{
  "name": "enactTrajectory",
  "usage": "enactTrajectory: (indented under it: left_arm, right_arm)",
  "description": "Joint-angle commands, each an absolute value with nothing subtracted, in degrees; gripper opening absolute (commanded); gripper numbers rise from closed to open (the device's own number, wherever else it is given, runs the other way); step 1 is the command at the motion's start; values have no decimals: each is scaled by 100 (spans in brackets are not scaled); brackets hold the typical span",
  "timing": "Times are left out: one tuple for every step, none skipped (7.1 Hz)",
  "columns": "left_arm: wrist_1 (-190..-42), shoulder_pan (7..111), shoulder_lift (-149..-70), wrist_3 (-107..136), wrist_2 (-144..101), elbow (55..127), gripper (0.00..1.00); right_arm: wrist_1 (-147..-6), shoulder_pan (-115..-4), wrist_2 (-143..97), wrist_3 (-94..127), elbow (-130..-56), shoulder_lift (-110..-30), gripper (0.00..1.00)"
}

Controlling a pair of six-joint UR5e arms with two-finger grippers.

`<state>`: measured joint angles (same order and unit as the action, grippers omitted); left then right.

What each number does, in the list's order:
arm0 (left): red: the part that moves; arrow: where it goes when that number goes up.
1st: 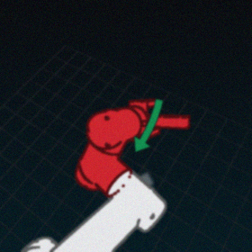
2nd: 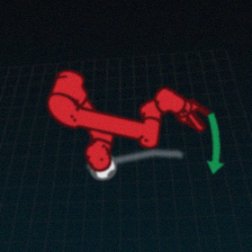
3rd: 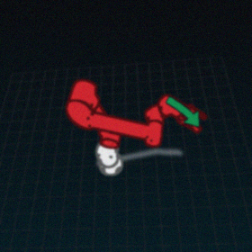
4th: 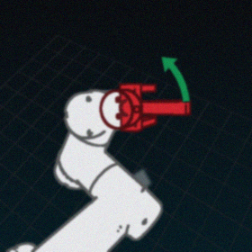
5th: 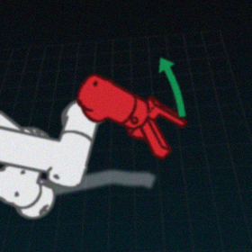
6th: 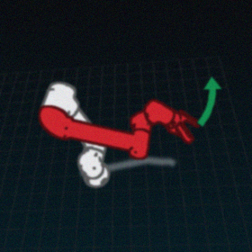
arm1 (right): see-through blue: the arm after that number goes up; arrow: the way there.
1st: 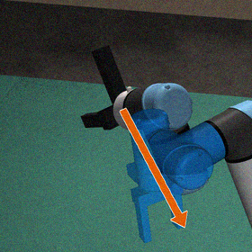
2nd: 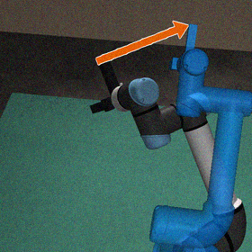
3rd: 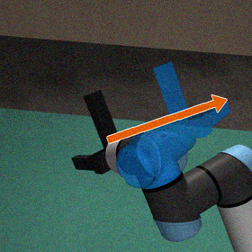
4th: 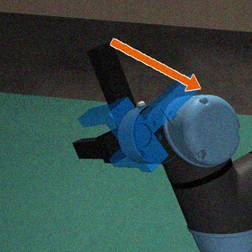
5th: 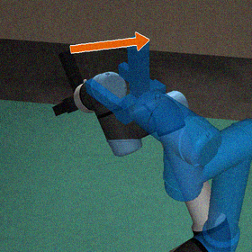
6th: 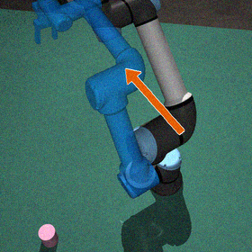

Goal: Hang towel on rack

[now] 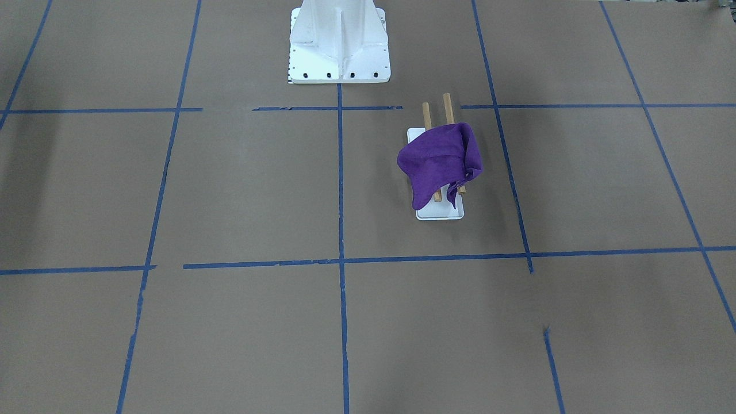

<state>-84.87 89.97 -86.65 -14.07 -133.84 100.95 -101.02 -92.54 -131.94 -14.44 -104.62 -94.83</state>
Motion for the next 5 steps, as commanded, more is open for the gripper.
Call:
enactTrajectory:
  left_arm:
    - [-8429, 8974, -8648, -1424, -13403, 10116, 100]
    - [-8429, 8965, -8648, -1424, -13403, 10108, 100]
    - [-8420, 8947, -8648, -1406, -13412, 10081, 100]
    - [-8437, 8921, -8640, -1406, -13412, 10011, 100]
    - [-8481, 8808, -8648, -989, -13403, 9950, 100]
  right_arm:
    - [-10125, -9159, -13192, -1319, -10477, -9492, 100]
    - [-10343, -9071, -13175, -1310, -10485, -9475, 100]
    - [-10406, -9044, -13157, -1318, -10485, -9483, 100]
    - [-10398, -9035, -13105, -1336, -10468, -9562, 100]
    - [-10389, -8922, -13113, -1336, -10459, -9658, 100]
